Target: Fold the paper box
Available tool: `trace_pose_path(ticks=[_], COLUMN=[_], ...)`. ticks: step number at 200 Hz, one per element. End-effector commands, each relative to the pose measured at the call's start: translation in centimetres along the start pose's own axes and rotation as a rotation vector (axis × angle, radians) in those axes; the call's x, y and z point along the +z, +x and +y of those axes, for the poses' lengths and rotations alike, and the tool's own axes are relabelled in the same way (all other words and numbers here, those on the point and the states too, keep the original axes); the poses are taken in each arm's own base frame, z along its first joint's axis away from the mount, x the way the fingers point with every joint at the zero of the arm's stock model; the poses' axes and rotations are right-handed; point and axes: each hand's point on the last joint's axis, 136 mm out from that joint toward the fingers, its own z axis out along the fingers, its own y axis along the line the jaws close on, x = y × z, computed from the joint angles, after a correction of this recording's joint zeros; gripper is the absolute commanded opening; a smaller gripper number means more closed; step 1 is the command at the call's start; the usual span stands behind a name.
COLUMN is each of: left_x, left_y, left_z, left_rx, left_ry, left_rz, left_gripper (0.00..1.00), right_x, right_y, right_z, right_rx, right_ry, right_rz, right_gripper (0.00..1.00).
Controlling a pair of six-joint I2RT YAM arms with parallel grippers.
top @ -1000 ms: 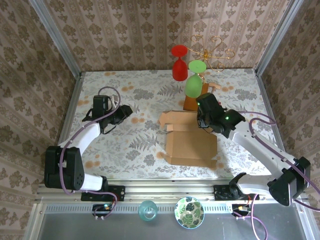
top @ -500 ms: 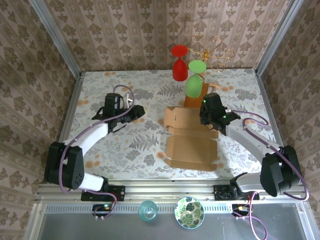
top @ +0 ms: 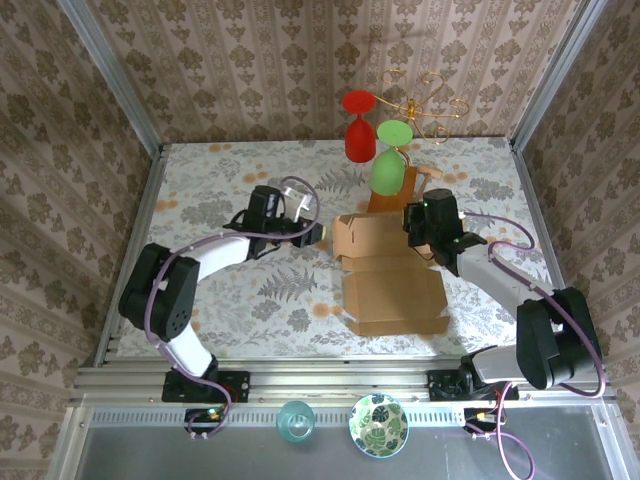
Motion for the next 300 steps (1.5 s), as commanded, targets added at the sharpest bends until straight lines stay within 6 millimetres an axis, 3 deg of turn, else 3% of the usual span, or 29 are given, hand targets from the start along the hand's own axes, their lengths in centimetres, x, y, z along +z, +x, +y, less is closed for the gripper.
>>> trace_pose_path(ticks=[1,36,90,134,140,189,257,300], left_x=[1.1,1.5,2.1,2.8,2.8,3.4,4.0,4.8], left_y=[-0.5,0.0,0.3,0.2,0.2,0.5,0.9,1.3], left_z=[-2.3,-4.1,-5.5,-5.1,-5.1,-5.1,-4.9,-4.4], left_rx=[0.160,0.236,0.248,0.257,0.257,0.249,0.266,0.274], left_ry=[0.101,0.211,0.266,0.220,0.218,0.212,0.127,0.070], left_rz=[-0.023,-0.067,-0.065,-0.075,-0.076,-0.074,-0.103,-0.109], left_gripper=[0.30,0.31,0.31,0.29,0.29,0.29,0.31,0.33], right_x=[0.6,0.6,0.7,0.5,1.3,1.9,1.1,1.0], right_y=[0.4,0.2,0.1,0.2,0.1,0.4,0.3,0.2], right_z=[0.0,0.4,1.3,2.0,1.2,0.7,2.1,1.1], right_rx=[-0.029,-0.044,-0.042,-0.055,-0.053,-0.068,-0.099,-0.097], right_ry=[-0.031,-0.057,-0.129,-0.183,-0.161,-0.192,-0.304,-0.325], right_rz=[0.041,0.044,0.050,0.057,0.058,0.089,0.093,0.102], right_gripper=[0.00,0.00,0.00,0.00,0.00,0.00,0.00,0.00])
